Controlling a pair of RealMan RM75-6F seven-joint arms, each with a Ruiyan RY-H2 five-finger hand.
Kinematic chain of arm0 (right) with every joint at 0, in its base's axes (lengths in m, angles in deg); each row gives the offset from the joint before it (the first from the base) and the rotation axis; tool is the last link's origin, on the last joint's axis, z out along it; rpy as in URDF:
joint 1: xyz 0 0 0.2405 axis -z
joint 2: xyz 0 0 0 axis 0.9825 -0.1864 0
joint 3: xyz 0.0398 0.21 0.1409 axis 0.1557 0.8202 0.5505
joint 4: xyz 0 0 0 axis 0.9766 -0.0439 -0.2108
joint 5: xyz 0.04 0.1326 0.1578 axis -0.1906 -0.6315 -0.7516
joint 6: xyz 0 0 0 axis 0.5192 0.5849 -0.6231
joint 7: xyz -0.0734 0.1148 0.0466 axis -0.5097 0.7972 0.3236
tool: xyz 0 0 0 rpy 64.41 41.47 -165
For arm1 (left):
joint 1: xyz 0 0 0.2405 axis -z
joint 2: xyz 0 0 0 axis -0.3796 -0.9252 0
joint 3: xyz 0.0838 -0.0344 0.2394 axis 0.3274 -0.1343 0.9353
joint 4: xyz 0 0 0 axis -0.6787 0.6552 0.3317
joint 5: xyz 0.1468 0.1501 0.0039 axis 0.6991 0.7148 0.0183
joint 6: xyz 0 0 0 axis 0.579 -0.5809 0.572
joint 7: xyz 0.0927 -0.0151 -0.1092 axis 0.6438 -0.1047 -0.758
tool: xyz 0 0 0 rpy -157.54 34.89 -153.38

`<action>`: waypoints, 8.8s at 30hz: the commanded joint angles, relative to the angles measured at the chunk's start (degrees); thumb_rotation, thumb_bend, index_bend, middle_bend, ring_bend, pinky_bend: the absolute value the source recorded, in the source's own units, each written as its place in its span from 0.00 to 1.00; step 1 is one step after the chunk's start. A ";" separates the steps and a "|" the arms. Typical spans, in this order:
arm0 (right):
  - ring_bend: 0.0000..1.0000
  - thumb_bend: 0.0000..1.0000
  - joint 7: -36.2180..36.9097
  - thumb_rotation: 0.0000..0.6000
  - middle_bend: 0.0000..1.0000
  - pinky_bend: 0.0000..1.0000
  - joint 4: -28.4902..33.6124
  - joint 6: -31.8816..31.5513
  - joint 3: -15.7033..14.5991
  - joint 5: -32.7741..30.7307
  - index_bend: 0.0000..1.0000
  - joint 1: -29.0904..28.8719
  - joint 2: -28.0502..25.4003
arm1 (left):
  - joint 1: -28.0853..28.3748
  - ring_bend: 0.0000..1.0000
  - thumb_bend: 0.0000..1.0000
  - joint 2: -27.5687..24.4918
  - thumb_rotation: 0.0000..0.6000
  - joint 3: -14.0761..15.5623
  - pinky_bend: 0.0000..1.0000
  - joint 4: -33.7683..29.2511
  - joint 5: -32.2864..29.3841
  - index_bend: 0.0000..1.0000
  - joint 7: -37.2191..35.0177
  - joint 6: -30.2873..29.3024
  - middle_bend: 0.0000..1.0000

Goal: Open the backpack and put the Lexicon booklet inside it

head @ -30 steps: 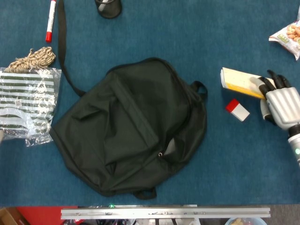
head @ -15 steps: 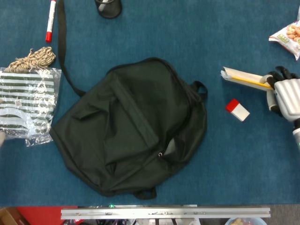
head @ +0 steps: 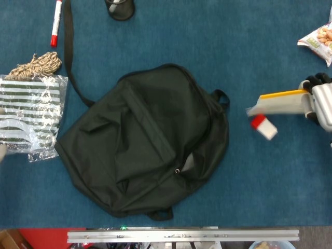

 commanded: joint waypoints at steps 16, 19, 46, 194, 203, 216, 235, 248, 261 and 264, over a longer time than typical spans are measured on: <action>0.40 0.52 -1.01 1.00 0.54 0.54 1.96 -3.59 3.99 -0.29 0.73 -0.64 -4.36 | 7.44 0.15 0.24 -1.77 1.00 -0.99 0.21 -1.37 4.38 0.25 1.79 7.70 0.15; 0.40 0.52 -1.48 1.00 0.54 0.54 2.61 -3.79 5.00 -1.17 0.74 -0.88 -5.38 | 9.78 0.15 0.24 -1.58 1.00 -1.30 0.21 -1.13 6.15 0.25 1.24 9.77 0.15; 0.41 0.52 -4.25 1.00 0.56 0.55 3.29 -4.50 7.54 -7.41 0.75 -1.65 -8.11 | 37.77 0.00 0.28 7.10 1.00 -2.45 0.12 1.22 15.28 0.08 -4.01 37.01 0.00; 0.45 0.52 10.02 1.00 0.59 0.60 16.12 6.04 8.87 -10.57 0.80 -8.16 -7.86 | 48.72 0.53 0.47 21.14 1.00 5.63 0.59 -7.62 -23.76 0.53 46.43 16.72 0.50; 0.45 0.52 13.43 1.00 0.59 0.60 16.74 8.70 10.63 -14.76 0.80 -10.89 -4.07 | 46.61 0.52 0.47 20.75 1.00 5.12 0.59 -9.59 -23.16 0.53 48.47 16.58 0.50; 0.46 0.52 18.18 1.00 0.59 0.60 21.71 15.67 14.54 -29.84 0.80 -15.16 -2.87 | 44.45 0.52 0.47 20.90 1.00 4.20 0.59 -11.98 -23.04 0.53 51.97 15.79 0.50; 0.47 0.52 19.02 1.00 0.59 0.61 24.56 22.90 18.28 -64.52 0.80 -27.12 -8.66 | 40.68 0.51 0.47 22.33 1.00 4.03 0.59 -12.78 -19.03 0.53 56.80 13.34 0.50; 0.47 0.52 18.73 1.00 0.59 0.61 18.22 27.24 15.98 -79.22 0.80 -34.66 -6.09 | 38.53 0.51 0.47 24.26 1.00 2.99 0.55 -12.92 -16.96 0.53 59.96 11.59 0.50; 0.47 0.52 15.48 1.00 0.59 0.61 10.63 26.30 13.90 -86.20 0.80 -42.72 2.86 | 36.26 0.51 0.47 25.16 1.00 2.39 0.53 -12.76 -13.41 0.52 61.38 9.89 0.50; 0.47 0.52 14.35 1.00 0.59 0.61 9.22 25.55 14.03 -87.27 0.80 -44.18 4.53 | 35.86 0.51 0.47 25.25 1.00 2.44 0.52 -12.47 -12.28 0.51 61.57 9.87 0.50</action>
